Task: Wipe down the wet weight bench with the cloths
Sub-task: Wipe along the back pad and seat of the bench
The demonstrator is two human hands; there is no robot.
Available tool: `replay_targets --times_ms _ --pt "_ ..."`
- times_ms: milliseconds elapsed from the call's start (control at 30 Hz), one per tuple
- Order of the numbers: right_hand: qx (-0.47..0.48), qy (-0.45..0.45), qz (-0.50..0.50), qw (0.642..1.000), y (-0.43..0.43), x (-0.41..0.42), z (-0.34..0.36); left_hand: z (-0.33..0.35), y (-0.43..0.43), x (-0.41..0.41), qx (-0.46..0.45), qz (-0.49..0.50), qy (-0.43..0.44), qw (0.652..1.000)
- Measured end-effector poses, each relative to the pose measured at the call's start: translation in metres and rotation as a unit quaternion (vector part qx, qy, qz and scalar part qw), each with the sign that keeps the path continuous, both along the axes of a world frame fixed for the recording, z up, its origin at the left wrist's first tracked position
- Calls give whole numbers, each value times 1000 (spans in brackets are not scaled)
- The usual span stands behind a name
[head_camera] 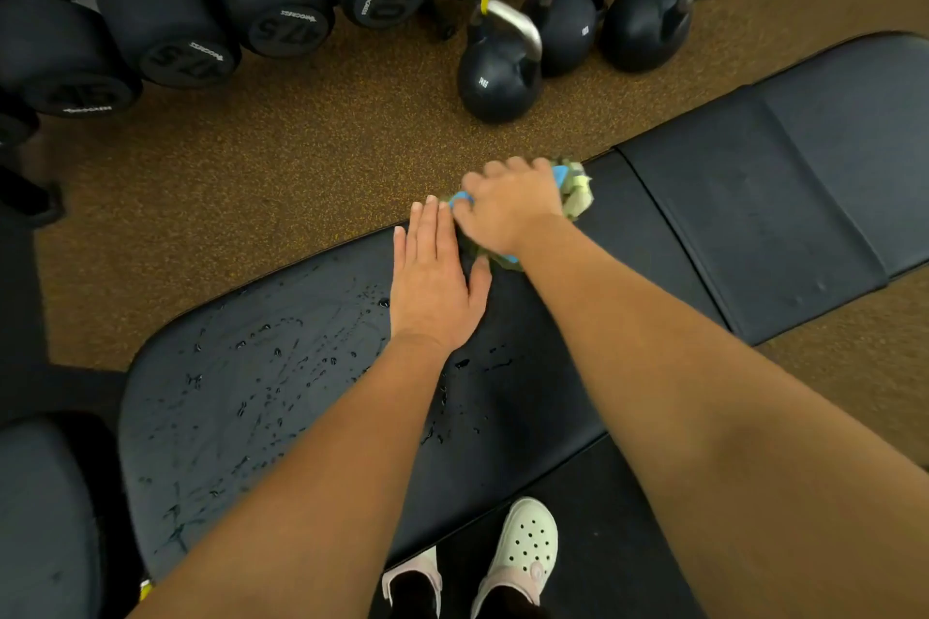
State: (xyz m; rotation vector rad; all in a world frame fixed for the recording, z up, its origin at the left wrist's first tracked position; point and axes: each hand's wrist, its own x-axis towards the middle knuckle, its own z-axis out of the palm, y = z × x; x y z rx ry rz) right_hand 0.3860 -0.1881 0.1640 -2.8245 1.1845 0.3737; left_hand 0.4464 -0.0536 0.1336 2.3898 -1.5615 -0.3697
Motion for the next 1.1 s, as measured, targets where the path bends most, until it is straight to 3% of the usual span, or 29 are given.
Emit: replay_targets --times_ms 67,167,300,400,567,633,767,967,1100 --pt "-11 -48 56 997 11 -3 -4 0 0 2 -7 7 28 1000" --pt "-3 -65 116 991 -4 -32 -5 0 4 6 12 -24 -8 1000" --pt "-48 -33 16 998 -22 -56 -9 -3 15 19 44 -57 -50 996" --pt "-35 -44 -30 998 4 -44 -8 -4 25 25 54 -28 -60 996" --pt "15 -49 139 989 27 -80 -5 -5 33 25 79 16 -54 995" --pt "-7 -40 102 994 18 -88 -8 -5 32 24 80 16 -56 995" --pt "-20 -45 -64 997 32 -49 -8 -5 32 24 81 18 -55 995" --pt "17 -64 144 987 44 -73 -10 -4 33 24 72 18 -52 996" --pt "2 -54 -25 998 45 -50 -9 -4 32 25 65 20 -43 997"
